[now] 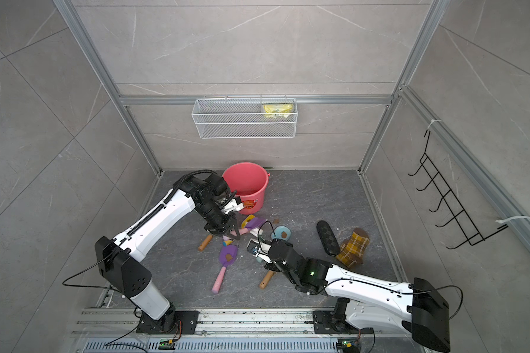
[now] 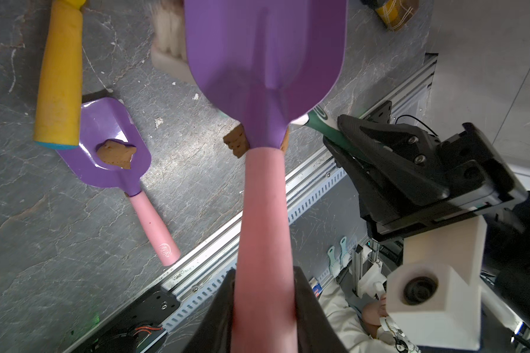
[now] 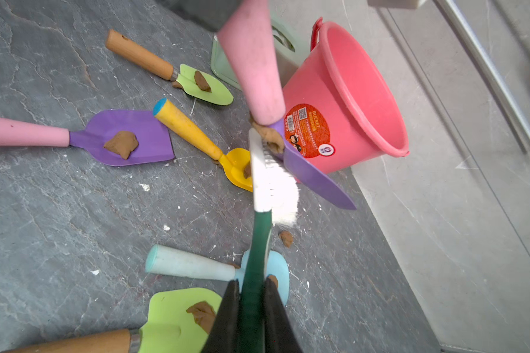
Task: Brush the soil off the hand trowel and place it into the bucket
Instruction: Brush off the soil from the hand trowel.
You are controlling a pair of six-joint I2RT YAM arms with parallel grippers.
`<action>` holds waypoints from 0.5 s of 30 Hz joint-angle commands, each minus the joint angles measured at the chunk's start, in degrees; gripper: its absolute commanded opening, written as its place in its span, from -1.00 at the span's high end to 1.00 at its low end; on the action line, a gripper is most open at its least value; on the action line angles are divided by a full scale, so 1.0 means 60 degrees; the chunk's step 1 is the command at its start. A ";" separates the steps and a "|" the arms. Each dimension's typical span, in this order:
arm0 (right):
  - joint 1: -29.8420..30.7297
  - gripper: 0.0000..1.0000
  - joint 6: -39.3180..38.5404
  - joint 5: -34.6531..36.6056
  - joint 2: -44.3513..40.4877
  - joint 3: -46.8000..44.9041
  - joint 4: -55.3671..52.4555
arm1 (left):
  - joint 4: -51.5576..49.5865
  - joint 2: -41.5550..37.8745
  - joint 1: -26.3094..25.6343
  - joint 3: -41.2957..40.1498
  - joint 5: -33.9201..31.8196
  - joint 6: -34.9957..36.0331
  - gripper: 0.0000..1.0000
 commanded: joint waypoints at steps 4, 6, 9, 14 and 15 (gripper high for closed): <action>0.0028 1.00 -0.0214 0.1762 0.0076 -0.0071 0.1195 | -0.0475 -0.0061 -0.0054 -0.0012 0.0433 -0.0023 1.00; 0.0015 1.00 -0.0256 0.2226 0.0134 -0.0042 0.1262 | -0.0501 -0.0067 -0.0045 -0.0001 0.0318 -0.0007 1.00; -0.0135 1.00 -0.0187 0.2611 0.0174 0.0012 0.1175 | -0.0518 -0.0102 -0.0045 0.0014 0.0207 -0.0008 1.00; -0.0499 1.00 0.0644 0.2386 0.0060 0.0276 -0.0005 | -0.0473 -0.0192 0.0029 0.0144 -0.0128 -0.0023 1.00; -0.0500 1.00 0.0769 0.2131 0.0044 0.0316 -0.0307 | -0.0426 -0.0224 0.0067 0.0160 -0.0174 -0.0050 1.00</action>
